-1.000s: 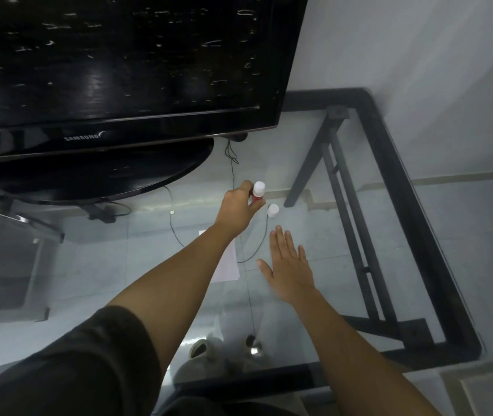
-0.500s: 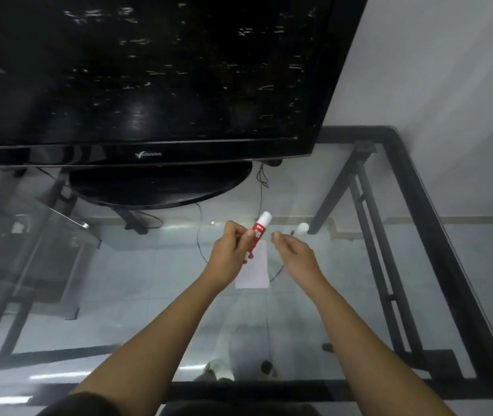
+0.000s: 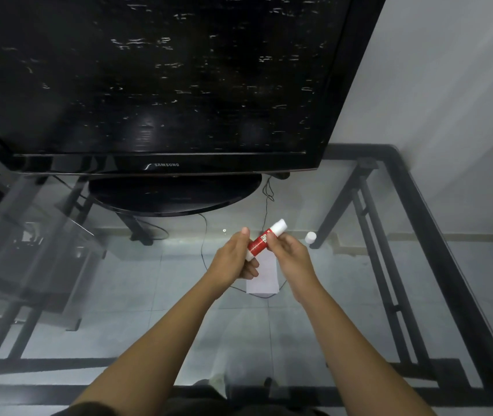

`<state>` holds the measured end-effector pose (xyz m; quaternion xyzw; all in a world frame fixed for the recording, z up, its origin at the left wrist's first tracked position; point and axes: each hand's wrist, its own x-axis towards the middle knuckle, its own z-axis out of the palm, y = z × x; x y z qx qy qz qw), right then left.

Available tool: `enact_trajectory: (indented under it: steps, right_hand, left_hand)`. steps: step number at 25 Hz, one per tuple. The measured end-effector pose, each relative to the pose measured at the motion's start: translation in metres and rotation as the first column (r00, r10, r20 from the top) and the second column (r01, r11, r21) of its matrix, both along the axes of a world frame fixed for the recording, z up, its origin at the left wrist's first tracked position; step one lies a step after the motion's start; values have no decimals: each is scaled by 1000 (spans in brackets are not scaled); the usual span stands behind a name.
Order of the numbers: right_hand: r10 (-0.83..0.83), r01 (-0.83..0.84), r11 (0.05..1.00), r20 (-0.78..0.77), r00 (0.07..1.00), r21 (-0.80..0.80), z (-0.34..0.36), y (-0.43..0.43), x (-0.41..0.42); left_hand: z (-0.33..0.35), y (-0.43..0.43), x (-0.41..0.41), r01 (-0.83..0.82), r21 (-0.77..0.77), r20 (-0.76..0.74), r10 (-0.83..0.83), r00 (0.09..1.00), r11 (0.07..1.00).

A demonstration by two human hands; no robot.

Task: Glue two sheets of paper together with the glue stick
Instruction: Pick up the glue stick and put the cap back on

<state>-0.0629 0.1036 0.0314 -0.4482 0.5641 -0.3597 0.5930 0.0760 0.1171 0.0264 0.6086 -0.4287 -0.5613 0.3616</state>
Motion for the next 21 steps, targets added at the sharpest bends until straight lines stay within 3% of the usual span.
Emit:
enact_trajectory:
  steps: [2, 4, 6, 9, 11, 17, 21]
  right_hand:
    - [-17, 17, 1000, 7, 1000, -1, 1, -4, 0]
    - [-40, 40, 999, -23, 999, -20, 0, -8, 2]
    - [-84, 83, 996, -49, 995, -26, 1, -12, 4]
    - [-96, 94, 995, -52, 994, -29, 2, -16, 6]
    - [-101, 100, 995, -43, 994, -28, 1, -18, 7]
    - [-103, 103, 994, -1, 995, -22, 0, -22, 4]
    - [-91, 91, 995, -6, 996, -31, -2, -22, 1]
  left_hand:
    - [-2, -1, 3, 12, 138, -209, 18, 978, 990]
    - [-6, -2, 5, 15, 120, -305, 22, 952, 993]
    - [-8, -3, 4, -2, 6, -255, 3, 967, 1000]
    - [-9, -5, 3, -8, -243, 76, 27, 997, 970]
    - [-8, -7, 5, -5, -332, 183, 69, 981, 943]
    - [-7, -10, 11, -22, -322, 70, 47, 996, 946]
    - [-6, -14, 9, 0, -98, -80, -7, 997, 995]
